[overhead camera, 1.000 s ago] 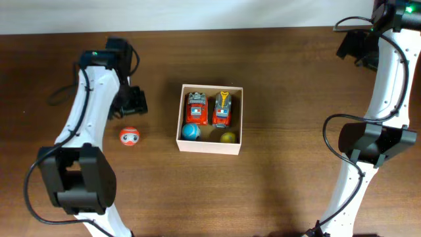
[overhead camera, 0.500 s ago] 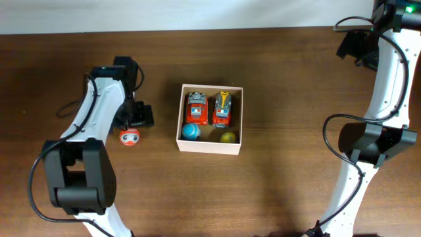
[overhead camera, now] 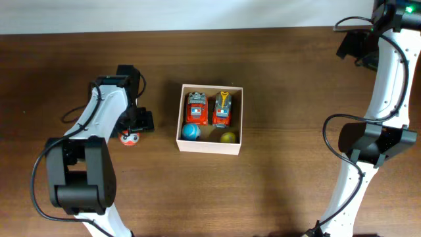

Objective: Pack container
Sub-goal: 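Move the left gripper left and grasp the red-orange ball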

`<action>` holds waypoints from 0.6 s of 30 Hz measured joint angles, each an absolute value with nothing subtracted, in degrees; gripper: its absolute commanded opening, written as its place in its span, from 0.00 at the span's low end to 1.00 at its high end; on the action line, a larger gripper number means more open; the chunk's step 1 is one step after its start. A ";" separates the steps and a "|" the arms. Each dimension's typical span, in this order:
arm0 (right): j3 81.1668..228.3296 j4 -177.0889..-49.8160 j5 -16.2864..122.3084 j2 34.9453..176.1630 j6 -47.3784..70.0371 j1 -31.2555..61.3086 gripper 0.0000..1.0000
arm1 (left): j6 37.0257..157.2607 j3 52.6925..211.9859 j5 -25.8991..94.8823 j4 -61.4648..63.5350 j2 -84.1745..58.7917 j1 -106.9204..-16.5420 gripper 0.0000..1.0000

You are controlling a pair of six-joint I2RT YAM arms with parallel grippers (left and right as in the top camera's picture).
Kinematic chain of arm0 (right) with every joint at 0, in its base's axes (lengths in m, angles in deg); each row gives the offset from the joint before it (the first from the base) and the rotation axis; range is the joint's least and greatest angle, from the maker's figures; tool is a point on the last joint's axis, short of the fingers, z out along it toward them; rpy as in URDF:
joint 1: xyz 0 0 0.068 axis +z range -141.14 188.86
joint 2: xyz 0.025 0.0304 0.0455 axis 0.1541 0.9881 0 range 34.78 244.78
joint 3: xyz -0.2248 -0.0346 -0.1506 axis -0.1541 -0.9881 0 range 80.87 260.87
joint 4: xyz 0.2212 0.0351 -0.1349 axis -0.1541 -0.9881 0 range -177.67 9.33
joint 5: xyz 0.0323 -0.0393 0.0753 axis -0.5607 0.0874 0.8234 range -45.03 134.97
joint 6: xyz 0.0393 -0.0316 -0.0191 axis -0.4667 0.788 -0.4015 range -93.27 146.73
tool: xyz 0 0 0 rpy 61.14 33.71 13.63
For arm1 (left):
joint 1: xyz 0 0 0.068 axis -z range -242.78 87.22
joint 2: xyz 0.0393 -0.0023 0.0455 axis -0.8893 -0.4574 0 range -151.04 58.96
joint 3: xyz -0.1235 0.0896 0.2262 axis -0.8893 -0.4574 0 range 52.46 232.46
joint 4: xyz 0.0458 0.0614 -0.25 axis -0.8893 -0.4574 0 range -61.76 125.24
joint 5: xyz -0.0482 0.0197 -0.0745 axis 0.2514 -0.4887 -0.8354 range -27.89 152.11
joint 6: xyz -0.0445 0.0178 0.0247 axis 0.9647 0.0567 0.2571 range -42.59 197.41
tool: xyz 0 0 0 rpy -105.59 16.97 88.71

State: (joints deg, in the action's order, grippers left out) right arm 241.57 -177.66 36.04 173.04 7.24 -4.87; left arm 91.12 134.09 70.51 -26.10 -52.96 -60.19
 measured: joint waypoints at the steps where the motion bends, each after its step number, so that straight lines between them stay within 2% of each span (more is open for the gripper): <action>1: 241.57 -177.66 36.04 173.04 7.22 -4.87 0.99 | 91.12 133.85 70.51 -25.03 -52.96 -60.19 0.89; 7: 241.57 -177.66 36.04 173.04 7.22 -4.87 0.99 | 91.12 130.31 70.56 -20.09 -52.96 -60.19 0.89; 10: 241.57 -177.66 36.04 173.04 7.24 -4.87 0.99 | 90.90 128.97 70.95 -19.32 -52.96 -60.21 0.78; 12: 241.57 -177.66 36.04 173.04 7.20 -4.87 0.99 | 90.84 128.49 71.06 -19.26 -52.96 -60.28 0.57; 14: 241.57 -177.66 36.04 173.04 7.22 -4.87 0.99 | 90.73 128.38 71.12 -19.19 -52.96 -60.28 0.44; 18: 241.57 -177.66 36.04 173.04 7.20 -4.87 0.99 | 90.64 128.36 71.12 -19.13 -52.96 -60.28 0.42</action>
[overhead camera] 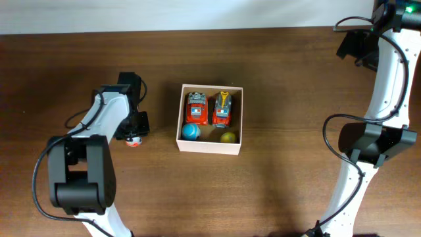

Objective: Pack container
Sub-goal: 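Move the left gripper left and grasp the red-orange ball, then carry the red-orange ball into the box and release it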

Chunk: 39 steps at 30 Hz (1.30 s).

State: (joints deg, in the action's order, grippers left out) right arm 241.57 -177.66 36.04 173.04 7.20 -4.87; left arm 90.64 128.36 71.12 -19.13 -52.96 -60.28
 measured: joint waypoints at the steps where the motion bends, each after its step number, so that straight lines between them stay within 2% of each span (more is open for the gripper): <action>1: 241.57 -177.66 36.04 173.04 7.24 -4.87 0.99 | 90.68 128.36 71.12 -19.13 -52.96 -60.28 0.41; 12: 241.57 -177.66 36.04 173.04 7.22 -4.87 0.99 | 91.38 130.28 65.42 -21.31 -52.96 -60.32 0.41; 28: 241.57 -177.66 36.04 173.04 7.24 -4.87 0.99 | 73.92 153.06 32.04 -32.94 -53.01 -59.67 0.41; 33: 241.57 -177.66 36.04 173.04 7.24 -4.87 0.99 | 68.85 154.15 27.34 -33.86 -53.01 -56.32 0.41; 39: 241.57 -177.66 36.04 173.04 7.24 -4.87 0.99 | 64.74 154.17 28.85 -33.95 -53.01 -48.41 0.41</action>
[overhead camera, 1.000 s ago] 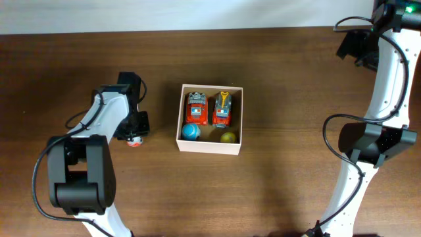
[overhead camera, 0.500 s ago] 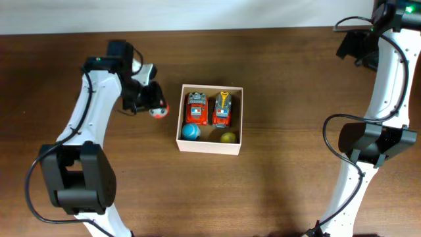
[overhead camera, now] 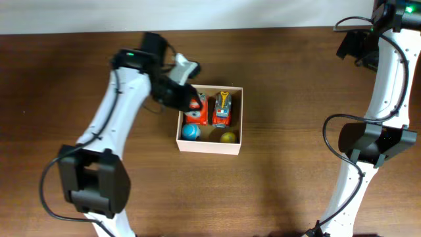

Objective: Pack container
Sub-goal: 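Carry the red-orange ball into the box and release it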

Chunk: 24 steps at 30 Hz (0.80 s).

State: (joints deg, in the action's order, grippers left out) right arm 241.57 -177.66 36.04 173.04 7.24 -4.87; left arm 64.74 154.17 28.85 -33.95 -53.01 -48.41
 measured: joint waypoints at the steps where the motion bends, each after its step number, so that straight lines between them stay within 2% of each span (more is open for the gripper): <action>1: 241.57 -177.66 36.02 173.04 7.22 -4.87 0.99 | 64.48 154.15 30.23 -33.97 -53.01 -46.81 0.41; 6: 241.57 -177.66 36.04 173.04 7.22 -4.87 0.99 | 63.60 154.15 37.70 -34.12 -53.01 -39.78 0.42; 11: 241.57 -177.66 36.04 173.04 7.20 -4.87 0.99 | 63.45 154.15 42.80 -34.21 -53.01 -37.22 0.49; 14: 241.57 -177.66 36.04 173.04 7.22 -4.87 0.99 | 63.45 154.15 44.66 -34.19 -53.01 -37.24 0.56; 21: 241.57 -177.66 36.04 173.04 7.22 -4.87 0.99 | 63.32 154.15 46.34 -34.19 -53.01 -37.31 0.80; 24: 241.57 -177.66 36.04 173.04 7.20 -4.87 0.99 | 63.32 154.15 46.60 -34.14 -53.01 -37.31 0.83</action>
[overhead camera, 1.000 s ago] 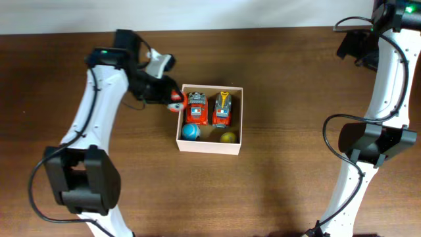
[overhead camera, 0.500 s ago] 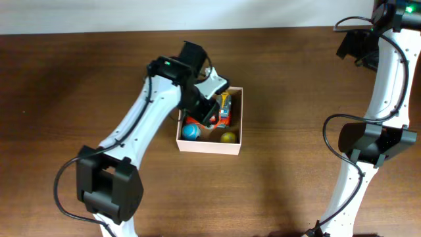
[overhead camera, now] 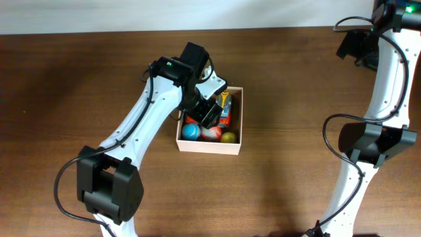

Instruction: Pack container

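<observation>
A white open box [overhead camera: 235, 139] sits mid-table in the overhead view. It holds two red toy cars [overhead camera: 224, 112] at the back, and a blue ball [overhead camera: 190, 131] and a yellow-green ball [overhead camera: 228, 137] at the front. My left gripper [overhead camera: 210, 125] reaches down into the box. It is shut on a red and white ball [overhead camera: 210, 133], which is low between the other two balls. The left car is mostly hidden under the arm. My right arm is folded at the far right, with its gripper [overhead camera: 352, 45] near the top edge; its jaws are unreadable.
The brown wooden table [overhead camera: 99, 79] spreads around the box. The right arm's base and links [overhead camera: 368, 145] stand along the right edge. The left arm's base [overhead camera: 108, 191] is at the front left, and its links cross diagonally to the box.
My left gripper has moved from the box's back left corner to over its middle. The red and white ball is now down in the front row between the blue and yellow-green balls.
The red and white ball first lay on the table left of the box, with my left gripper at it. The gripper stayed on it a little later. Then it held the ball at the box's back left corner, and now holds it low inside the box. The right arm never moved.
</observation>
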`<action>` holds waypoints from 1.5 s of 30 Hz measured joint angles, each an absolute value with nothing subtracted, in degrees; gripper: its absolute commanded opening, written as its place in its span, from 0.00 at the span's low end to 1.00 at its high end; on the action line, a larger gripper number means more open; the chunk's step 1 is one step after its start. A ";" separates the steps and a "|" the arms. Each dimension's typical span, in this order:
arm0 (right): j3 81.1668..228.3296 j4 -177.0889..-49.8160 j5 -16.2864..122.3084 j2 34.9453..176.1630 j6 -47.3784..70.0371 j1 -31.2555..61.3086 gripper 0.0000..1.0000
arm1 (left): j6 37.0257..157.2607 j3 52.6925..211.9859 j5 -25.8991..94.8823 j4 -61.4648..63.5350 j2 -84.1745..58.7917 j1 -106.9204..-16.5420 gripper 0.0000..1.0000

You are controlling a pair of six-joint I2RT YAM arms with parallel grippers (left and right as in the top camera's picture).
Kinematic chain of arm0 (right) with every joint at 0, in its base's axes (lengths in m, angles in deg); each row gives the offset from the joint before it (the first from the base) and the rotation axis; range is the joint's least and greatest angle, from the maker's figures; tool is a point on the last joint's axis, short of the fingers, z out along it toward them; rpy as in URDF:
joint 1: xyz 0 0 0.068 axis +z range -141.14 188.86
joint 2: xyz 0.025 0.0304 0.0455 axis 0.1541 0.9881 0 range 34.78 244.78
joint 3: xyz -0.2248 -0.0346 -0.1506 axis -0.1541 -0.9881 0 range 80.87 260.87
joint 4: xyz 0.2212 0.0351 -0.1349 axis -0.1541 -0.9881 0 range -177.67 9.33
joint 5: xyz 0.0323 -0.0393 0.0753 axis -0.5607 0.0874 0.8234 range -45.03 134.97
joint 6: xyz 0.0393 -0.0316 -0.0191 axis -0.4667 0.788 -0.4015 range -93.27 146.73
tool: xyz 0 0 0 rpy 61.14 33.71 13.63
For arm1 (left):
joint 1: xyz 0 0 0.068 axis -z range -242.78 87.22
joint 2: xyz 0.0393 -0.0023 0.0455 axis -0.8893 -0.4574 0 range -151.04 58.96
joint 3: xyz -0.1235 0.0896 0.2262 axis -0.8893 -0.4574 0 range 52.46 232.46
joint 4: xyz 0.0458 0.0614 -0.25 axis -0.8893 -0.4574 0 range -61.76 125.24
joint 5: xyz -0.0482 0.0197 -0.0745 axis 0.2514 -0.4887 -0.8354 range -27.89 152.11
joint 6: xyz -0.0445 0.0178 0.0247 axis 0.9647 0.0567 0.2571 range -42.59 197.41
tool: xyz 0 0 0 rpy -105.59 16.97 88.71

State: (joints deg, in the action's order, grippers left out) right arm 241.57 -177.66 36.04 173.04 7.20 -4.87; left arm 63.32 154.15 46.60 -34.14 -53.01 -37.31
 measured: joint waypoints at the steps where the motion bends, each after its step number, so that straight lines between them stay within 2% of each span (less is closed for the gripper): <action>1: 241.57 -177.66 36.04 173.04 7.24 -4.87 0.99 | 63.39 154.15 46.58 -34.06 -53.01 -37.31 0.83; 11: 241.57 -177.66 36.04 173.04 7.24 -4.87 0.99 | 63.39 154.15 46.58 -33.05 -53.01 -37.31 0.84; 12: 241.57 -177.66 36.04 173.04 7.20 -4.87 0.99 | 63.39 154.15 46.58 -32.92 -53.01 -37.31 0.99; 18: 241.57 -177.66 36.04 173.04 7.20 -4.87 0.99 | 65.64 154.15 50.18 -32.05 -53.01 -37.31 0.99; 28: 241.57 -177.66 36.04 173.04 7.22 -4.87 0.99 | 82.18 154.50 65.68 -32.37 -52.15 -41.92 0.99; 37: 241.57 -177.66 36.04 173.04 7.22 -4.87 0.99 | 91.78 155.25 69.05 -32.77 -46.34 -50.79 0.99; 45: 241.57 -177.66 36.04 173.04 7.20 -4.87 0.99 | 93.13 155.40 69.24 -33.58 -45.82 -51.62 0.99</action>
State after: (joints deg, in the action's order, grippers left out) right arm 241.57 -177.66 36.04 173.04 7.20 -4.87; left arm 93.13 155.40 69.24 -33.58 -45.82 -51.62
